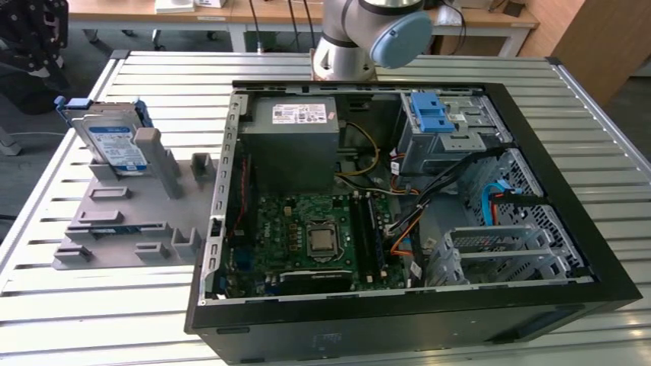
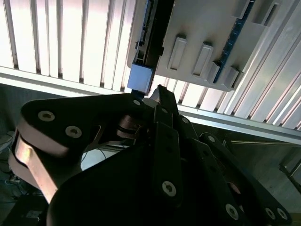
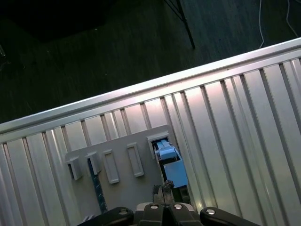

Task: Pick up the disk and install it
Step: 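Pick up the disk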

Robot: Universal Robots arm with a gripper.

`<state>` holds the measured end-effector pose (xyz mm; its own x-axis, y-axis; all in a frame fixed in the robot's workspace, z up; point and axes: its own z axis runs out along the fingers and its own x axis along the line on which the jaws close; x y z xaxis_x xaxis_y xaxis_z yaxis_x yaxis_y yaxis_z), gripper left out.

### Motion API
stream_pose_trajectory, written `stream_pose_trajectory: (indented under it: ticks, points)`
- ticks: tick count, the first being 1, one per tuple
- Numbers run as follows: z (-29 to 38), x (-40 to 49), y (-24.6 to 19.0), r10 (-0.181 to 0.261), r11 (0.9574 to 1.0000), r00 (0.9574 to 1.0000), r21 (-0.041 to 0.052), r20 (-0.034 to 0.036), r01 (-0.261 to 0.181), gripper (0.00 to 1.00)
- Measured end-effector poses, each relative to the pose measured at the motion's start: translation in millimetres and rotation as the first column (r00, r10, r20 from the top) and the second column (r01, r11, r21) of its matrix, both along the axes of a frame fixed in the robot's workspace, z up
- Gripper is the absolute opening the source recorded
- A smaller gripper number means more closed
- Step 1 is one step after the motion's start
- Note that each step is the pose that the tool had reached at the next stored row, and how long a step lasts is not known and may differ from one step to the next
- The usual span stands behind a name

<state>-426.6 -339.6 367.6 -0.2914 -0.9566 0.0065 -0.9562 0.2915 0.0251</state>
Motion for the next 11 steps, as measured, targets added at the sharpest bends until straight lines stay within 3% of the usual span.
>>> stream_pose_trajectory:
  ticks: [4, 11]
  points:
    - [0.0, 0.0, 0.0, 0.002, 1.0, 1.0, 0.0001, 0.0, -0.002, 0.11]
    - [-0.8, 0.7, 0.2, 0.085, 0.9964, 0.9964, 0.0012, 0.0005, -0.085, 0.11]
